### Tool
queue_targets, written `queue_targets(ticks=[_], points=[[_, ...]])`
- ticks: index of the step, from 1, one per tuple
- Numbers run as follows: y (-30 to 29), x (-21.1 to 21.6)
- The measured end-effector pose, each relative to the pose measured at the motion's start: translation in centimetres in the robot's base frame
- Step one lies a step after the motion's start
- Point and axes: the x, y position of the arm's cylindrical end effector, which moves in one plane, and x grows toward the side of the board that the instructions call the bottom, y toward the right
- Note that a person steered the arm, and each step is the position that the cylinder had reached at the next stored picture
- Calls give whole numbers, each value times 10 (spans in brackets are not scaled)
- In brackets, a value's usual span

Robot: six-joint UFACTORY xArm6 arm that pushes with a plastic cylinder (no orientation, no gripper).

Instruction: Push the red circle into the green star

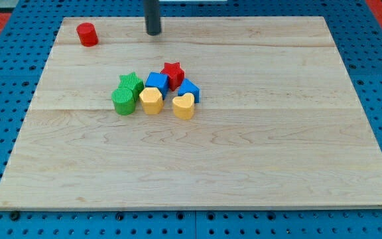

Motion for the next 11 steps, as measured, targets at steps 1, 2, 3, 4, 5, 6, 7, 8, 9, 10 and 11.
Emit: queue_targets(ticks=[1, 2, 3, 4, 5, 6, 7, 8, 9, 10, 11], points=[[-57, -26], [-89, -21], [-133, -10], [-135, -1], [-83, 34], [-57, 61], [-108, 58], [-124, 72], [-78, 97], [-41, 110], [-41, 110]])
